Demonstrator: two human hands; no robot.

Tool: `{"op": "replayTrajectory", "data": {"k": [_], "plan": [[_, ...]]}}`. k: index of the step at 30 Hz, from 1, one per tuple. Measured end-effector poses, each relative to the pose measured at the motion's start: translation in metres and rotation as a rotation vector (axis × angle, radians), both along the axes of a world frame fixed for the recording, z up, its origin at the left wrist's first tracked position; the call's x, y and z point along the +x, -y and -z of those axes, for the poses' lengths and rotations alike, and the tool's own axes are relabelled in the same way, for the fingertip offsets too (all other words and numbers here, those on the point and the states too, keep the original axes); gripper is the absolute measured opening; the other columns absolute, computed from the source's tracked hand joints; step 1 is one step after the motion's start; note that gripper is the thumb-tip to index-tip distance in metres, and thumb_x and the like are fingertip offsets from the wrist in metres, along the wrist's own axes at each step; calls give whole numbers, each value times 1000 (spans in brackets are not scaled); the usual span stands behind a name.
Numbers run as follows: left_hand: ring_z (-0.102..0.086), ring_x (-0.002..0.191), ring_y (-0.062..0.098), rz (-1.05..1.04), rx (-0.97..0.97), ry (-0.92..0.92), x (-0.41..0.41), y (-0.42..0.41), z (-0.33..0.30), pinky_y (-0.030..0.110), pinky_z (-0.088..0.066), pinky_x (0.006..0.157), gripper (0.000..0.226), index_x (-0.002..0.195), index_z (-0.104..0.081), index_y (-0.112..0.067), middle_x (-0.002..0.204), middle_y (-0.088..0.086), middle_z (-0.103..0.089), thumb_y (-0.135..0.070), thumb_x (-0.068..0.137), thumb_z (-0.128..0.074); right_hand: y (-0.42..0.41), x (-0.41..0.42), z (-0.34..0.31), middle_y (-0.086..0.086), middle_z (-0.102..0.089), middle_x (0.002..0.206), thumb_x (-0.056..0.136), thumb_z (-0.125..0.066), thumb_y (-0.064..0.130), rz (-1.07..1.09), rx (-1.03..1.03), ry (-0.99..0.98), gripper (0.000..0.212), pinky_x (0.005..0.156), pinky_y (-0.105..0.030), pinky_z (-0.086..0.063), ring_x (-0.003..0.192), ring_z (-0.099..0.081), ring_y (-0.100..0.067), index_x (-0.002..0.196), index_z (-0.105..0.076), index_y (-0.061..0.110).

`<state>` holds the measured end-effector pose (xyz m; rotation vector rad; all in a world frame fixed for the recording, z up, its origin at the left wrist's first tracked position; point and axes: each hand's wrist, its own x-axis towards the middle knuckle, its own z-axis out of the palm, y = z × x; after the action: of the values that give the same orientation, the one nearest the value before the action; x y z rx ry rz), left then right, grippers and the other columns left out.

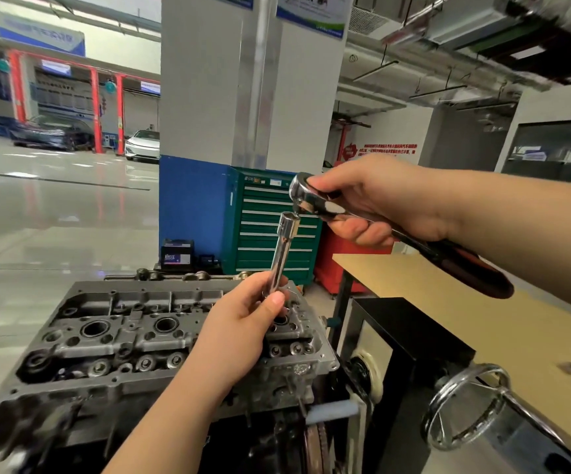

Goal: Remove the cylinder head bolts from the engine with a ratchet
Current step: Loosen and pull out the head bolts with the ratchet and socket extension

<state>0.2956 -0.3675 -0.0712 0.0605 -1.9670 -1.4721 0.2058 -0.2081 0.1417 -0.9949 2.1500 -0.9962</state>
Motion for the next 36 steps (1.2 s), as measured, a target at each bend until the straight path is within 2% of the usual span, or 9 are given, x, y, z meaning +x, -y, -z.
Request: {"op": "replayTrajectory", "data": {"k": [11, 17, 21, 25, 28, 30, 33, 35, 36], "plan": [[-74, 100, 8, 32, 80, -27, -1, 0, -4, 28, -53, 87, 35, 109, -72, -55, 109, -15, -77, -21, 101, -66, 8, 6, -8, 0, -34, 61, 106, -40, 51, -50, 127, 77, 37, 36, -19, -31, 38, -28, -11, 102, -55, 18], [-75, 99, 11, 30, 89, -46, -3, 2, -2, 33, -54, 90, 34, 107, -75, -51, 110, -12, -78, -19, 101, -68, 12, 10, -14, 0, -34, 59, 105, -38, 52, -49, 186, 71, 41, 36, -18, -30, 36, -26, -11, 93, -49, 15], [-75, 100, 11, 23, 65, -39, -2, 3, 0, 35, -54, 91, 31, 111, -74, -50, 110, -13, -77, -21, 102, -66, 16, 5, -18, -2, -36, 58, 104, -40, 54, -82, 254, -96, 52, 38, -18, -26, 38, -25, -14, 72, -58, 16], [-74, 100, 10, 8, 43, -31, -1, 3, 1, 39, -56, 94, 28, 112, -71, -53, 109, -14, -77, -28, 102, -65, 25, -1, -13, -8, -34, 61, 105, -42, 53, -111, 260, -266, 46, 43, -24, -16, 50, -20, -16, 89, -53, 12], [-74, 100, 10, -7, 37, -31, -1, 3, 0, 39, -56, 94, 30, 112, -70, -56, 109, -16, -77, -28, 103, -64, 29, 1, -13, -7, -42, 57, 105, -38, 58, -163, 270, -370, 56, 41, -26, -25, 43, -29, -19, 88, -55, 8], [-74, 99, 11, -21, 37, -32, -3, 3, 0, 42, -57, 95, 31, 112, -70, -56, 107, -15, -77, -27, 104, -63, 30, 6, -11, -9, -52, 60, 105, -30, 65, -159, 277, -548, 65, 45, -29, -37, 44, -40, -21, 87, -58, 8], [-75, 94, 12, -54, 20, -31, -6, 2, 0, 42, -59, 91, 30, 108, -68, -59, 102, -15, -77, -30, 103, -64, 35, 12, -1, -8, -59, 87, 113, -29, 43, -76, 221, -1058, 44, 70, -36, -43, 76, -55, -24, 101, -57, 11], [-74, 91, 6, -92, -18, -38, -8, -1, 1, 32, -57, 85, 26, 108, -68, -56, 100, -20, -76, -32, 102, -64, 40, 15, 9, -2, -49, 84, 113, -32, 26, 41, 152, -1211, 31, 69, -37, -37, 85, -51, -25, 93, -53, 16], [-73, 90, 3, -112, -30, -40, -9, -3, 1, 28, -55, 82, 23, 109, -68, -54, 99, -22, -75, -33, 102, -63, 41, 16, 15, 0, -47, 78, 112, -32, 27, 77, 119, -1206, 35, 65, -38, -36, 82, -50, -25, 83, -49, 22]]}}
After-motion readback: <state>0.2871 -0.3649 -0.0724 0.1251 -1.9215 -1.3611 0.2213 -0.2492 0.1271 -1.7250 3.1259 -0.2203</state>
